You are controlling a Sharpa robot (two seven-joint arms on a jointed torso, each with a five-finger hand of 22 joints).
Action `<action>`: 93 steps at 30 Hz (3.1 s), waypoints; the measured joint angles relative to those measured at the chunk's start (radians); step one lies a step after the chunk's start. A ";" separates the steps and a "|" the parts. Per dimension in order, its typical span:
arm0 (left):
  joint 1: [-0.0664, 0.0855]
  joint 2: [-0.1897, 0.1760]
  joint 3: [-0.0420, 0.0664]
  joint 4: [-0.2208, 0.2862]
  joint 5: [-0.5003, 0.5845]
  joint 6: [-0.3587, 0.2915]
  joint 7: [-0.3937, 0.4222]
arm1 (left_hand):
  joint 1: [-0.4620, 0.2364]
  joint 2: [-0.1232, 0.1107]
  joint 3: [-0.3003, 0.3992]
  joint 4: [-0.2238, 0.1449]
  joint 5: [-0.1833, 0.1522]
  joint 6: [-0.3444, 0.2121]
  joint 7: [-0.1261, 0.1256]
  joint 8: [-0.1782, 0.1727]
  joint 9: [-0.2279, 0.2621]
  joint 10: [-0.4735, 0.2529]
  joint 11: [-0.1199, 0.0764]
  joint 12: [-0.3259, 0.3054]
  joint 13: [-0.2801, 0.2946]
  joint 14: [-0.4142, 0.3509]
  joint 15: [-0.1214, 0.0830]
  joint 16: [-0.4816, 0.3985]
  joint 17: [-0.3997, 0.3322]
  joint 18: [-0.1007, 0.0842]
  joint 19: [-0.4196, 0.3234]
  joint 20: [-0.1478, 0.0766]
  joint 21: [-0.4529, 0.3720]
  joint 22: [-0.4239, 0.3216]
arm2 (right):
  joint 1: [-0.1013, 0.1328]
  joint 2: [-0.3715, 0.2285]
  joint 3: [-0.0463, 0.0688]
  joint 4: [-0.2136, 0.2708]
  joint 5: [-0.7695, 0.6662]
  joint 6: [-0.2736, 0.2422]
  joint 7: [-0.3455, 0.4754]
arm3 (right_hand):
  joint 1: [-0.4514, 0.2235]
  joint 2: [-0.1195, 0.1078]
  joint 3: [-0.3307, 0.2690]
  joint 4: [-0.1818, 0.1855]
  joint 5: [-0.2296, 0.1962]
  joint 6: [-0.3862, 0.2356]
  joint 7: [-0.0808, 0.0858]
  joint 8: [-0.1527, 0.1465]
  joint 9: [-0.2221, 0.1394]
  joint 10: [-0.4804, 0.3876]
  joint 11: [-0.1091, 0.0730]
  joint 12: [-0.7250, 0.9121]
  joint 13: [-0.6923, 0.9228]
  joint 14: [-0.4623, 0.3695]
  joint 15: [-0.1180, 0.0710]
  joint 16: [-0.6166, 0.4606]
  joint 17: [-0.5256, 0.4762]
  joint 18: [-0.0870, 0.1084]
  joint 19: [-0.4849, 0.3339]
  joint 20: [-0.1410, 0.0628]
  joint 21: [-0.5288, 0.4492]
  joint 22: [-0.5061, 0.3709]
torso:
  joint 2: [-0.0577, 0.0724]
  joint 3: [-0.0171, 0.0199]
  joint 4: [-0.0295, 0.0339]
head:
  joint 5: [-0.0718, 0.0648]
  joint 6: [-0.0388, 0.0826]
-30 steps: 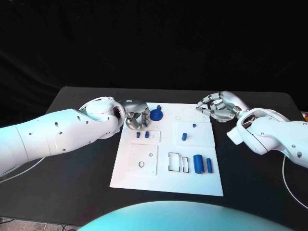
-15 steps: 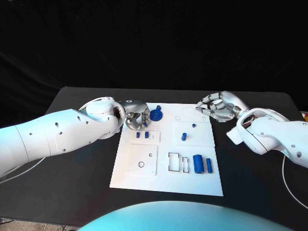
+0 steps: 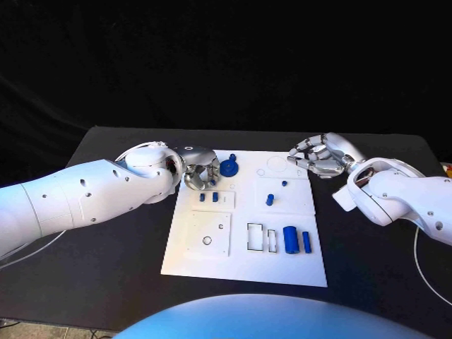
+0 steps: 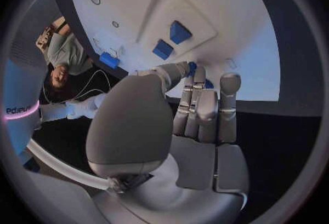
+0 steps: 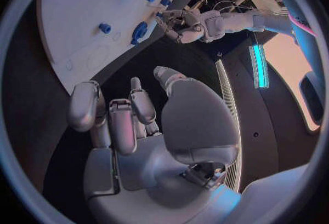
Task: Assemble the parts on the task board
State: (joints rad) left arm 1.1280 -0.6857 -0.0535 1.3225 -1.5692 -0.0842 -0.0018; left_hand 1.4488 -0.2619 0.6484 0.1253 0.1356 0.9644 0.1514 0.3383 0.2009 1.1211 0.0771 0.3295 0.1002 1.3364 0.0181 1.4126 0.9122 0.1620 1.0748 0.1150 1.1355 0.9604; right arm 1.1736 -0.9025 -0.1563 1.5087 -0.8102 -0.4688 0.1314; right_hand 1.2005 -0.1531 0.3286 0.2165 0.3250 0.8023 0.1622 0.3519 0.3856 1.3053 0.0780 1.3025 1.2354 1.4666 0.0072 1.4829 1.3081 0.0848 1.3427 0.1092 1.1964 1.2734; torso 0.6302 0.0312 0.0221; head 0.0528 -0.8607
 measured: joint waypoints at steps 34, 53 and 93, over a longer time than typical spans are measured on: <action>-0.006 -0.027 0.001 0.013 -0.001 -0.008 -0.003 | -0.024 -0.024 -0.011 0.000 0.000 -0.112 -0.001 -0.106 -0.035 -0.112 0.054 -0.135 -0.026 -0.082 0.037 -0.054 -0.152 0.000 -0.070 0.033 -0.084 -0.096 | 0.000 -0.002 0.000 -0.004 -0.004 -0.004 0.000 | 0.050 -0.018 0.046 -0.013 -0.050 -0.012 -0.002 0.016 -0.008 -0.306 -0.001 -0.470 -0.488 0.000 0.000 -0.102 -0.132 0.031 -0.090 -0.004 -0.178 -0.122 | 0.000 0.0002 -0.0004 | 0.003 0.005; 0.011 -0.170 0.032 0.081 0.354 -0.066 0.001 | -0.037 -0.021 -0.080 0.050 -0.067 -0.069 0.023 -0.112 -0.036 -0.104 0.046 -0.125 -0.022 -0.172 0.032 -0.145 -0.356 0.012 -0.114 0.035 -0.173 -0.186 | 0.000 -0.005 0.000 -0.015 -0.083 0.009 -0.012 | 0.078 -0.056 0.224 -0.138 -0.165 0.059 0.006 -0.004 -0.045 -0.246 0.011 -0.919 -0.899 -0.002 -0.002 -0.096 -0.118 0.031 -0.056 0.003 -0.153 -0.075 | -0.006 0.0034 0.0015 | -0.007 0.020; 0.012 -0.265 0.037 0.195 1.450 -0.156 0.320 | -0.014 0.012 -0.106 0.087 -0.074 -0.017 0.025 -0.058 -0.026 -0.045 0.041 0.022 0.007 -0.368 0.039 -0.512 -0.584 0.009 -0.198 0.048 -0.471 -0.387 | 0.019 0.094 0.004 0.004 -0.886 0.234 -0.311 | 0.066 -0.084 0.278 -0.218 -0.173 0.118 0.014 -0.041 -0.066 -0.255 0.034 -1.113 -1.065 -0.002 0.013 -0.081 -0.097 0.031 -0.016 0.016 -0.083 -0.011 | -0.004 0.0012 0.0018 | -0.040 0.030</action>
State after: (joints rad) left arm 1.1403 -0.9504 -0.0164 1.5175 -0.1195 -0.2406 0.3178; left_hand 1.4348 -0.2495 0.5420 0.2126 0.0616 0.9475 0.1767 0.2805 0.1745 1.0759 0.1183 0.3512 0.1072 0.9682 0.0573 0.9007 0.3280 0.1709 0.8773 0.1630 0.6650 0.5730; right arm 1.1928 -0.8084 -0.1527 1.5129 -1.6961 -0.2349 -0.1797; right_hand 1.2661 -0.2372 0.6070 -0.0017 0.1520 0.9206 0.1764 0.3109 0.3197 1.0502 0.1121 0.1890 0.1702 1.4646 0.0198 1.4023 1.2108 0.1162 1.3270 0.1252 1.1135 1.2621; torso 0.6266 0.0324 0.0240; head 0.0131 -0.8307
